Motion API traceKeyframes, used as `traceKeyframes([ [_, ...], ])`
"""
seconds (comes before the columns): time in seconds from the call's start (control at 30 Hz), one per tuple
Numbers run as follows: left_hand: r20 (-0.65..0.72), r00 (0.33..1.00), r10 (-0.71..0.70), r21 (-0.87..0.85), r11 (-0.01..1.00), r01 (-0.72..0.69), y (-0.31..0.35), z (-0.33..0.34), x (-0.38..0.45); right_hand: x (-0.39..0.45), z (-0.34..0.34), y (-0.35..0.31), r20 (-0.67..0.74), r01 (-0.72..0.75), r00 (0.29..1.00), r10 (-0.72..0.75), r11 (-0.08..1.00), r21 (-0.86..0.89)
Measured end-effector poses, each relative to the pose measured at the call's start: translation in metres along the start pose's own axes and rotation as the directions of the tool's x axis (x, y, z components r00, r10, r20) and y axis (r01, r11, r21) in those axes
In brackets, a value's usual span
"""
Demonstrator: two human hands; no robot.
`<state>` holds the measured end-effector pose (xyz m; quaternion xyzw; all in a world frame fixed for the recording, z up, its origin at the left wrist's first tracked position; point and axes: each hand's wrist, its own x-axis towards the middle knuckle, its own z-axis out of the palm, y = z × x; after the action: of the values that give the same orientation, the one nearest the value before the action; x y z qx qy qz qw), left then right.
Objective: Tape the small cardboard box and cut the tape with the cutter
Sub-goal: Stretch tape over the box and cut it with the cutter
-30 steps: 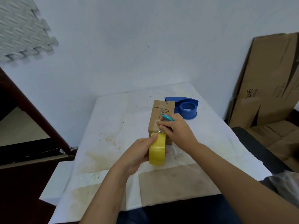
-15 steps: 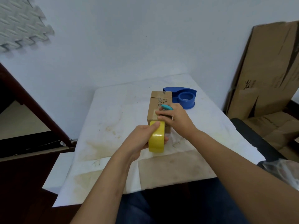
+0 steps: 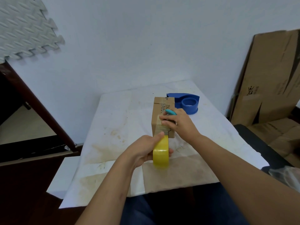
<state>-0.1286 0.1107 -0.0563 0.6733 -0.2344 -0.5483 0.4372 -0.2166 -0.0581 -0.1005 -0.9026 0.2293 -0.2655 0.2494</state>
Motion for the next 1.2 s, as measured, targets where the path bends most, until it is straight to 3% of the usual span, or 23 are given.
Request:
traceKeyframes([
  [0.23, 0.015, 0.992, -0.123, -0.07, 0.99, 0.124, -0.002, -0.001, -0.001, -0.001, 0.003, 0.002, -0.01, 0.0, 1.0, 0.0, 1.0, 0.008],
  [0.37, -0.112, 0.991, -0.076, 0.114, 0.989, 0.089, -0.007, -0.001, 0.008, 0.0, 0.004, 0.003, -0.007, -0.024, 1.0, 0.024, 1.0, 0.012],
  [0.43, -0.171, 0.984, -0.041, 0.099, 0.993, 0.059, -0.01, -0.001, 0.011, 0.0, 0.004, 0.002, -0.01, -0.025, 1.0, 0.025, 1.0, 0.013],
  [0.6, -0.043, 0.998, -0.039, -0.106, 0.994, 0.035, -0.007, 0.005, 0.012, -0.002, 0.004, -0.001, -0.017, -0.031, 0.999, 0.031, 1.0, -0.001],
  [0.93, -0.048, 0.999, -0.021, -0.034, 0.999, 0.019, 0.001, 0.001, 0.013, -0.001, 0.005, -0.004, 0.008, -0.008, 1.0, 0.008, 0.997, -0.072],
  [1.2, -0.024, 0.998, -0.057, -0.083, 0.995, 0.054, 0.003, -0.004, 0.024, -0.002, 0.007, -0.003, 0.029, 0.011, 1.0, -0.007, 0.991, -0.133],
])
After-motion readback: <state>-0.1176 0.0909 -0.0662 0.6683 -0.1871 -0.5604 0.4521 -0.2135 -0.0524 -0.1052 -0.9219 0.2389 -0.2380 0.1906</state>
